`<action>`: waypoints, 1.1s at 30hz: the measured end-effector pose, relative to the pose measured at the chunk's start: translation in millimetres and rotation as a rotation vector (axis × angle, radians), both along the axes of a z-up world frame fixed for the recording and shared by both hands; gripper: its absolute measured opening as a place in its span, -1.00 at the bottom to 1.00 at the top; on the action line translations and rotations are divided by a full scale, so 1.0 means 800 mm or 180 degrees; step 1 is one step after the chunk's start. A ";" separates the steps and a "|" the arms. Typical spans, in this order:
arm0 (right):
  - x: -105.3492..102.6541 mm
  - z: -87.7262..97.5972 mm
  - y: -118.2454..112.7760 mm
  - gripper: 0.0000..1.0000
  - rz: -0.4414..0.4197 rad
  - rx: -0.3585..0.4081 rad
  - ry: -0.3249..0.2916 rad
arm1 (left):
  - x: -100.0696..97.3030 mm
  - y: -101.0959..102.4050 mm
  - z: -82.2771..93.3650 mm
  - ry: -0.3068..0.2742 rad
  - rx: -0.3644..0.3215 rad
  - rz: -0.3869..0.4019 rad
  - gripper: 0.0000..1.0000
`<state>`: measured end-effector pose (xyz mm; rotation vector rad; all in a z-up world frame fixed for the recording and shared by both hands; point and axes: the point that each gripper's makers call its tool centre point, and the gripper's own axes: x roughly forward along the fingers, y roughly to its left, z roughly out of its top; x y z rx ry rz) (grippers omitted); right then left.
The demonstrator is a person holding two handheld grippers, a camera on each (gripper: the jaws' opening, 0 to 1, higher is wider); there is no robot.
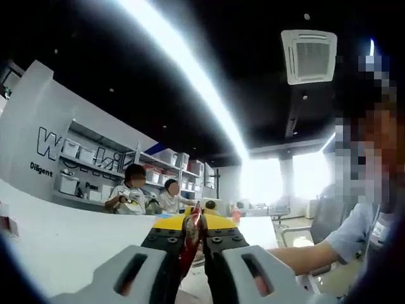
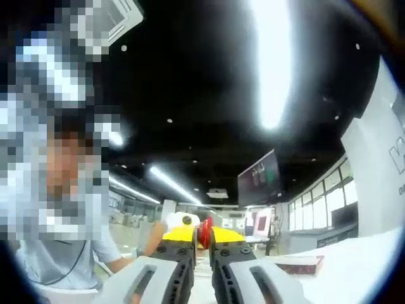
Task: Tear open the coffee pouch, take out the coffee, and pour the coffee from the pouch into the cup
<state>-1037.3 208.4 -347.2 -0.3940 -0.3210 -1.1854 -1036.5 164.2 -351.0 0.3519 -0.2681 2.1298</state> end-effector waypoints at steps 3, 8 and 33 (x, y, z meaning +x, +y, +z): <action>-0.003 0.000 0.006 -0.83 -0.0019 0.0002 0.0012 | -0.004 0.002 -0.002 -0.0014 0.0003 0.0019 -0.72; -0.010 0.003 0.018 -0.83 0.0016 -0.0028 -0.0060 | -0.006 0.005 -0.004 0.0021 -0.0031 0.0046 -0.70; -0.052 0.009 0.060 -0.83 -0.0174 -0.0178 -0.0262 | -0.014 -0.008 -0.002 -0.0014 0.0072 0.0154 -0.72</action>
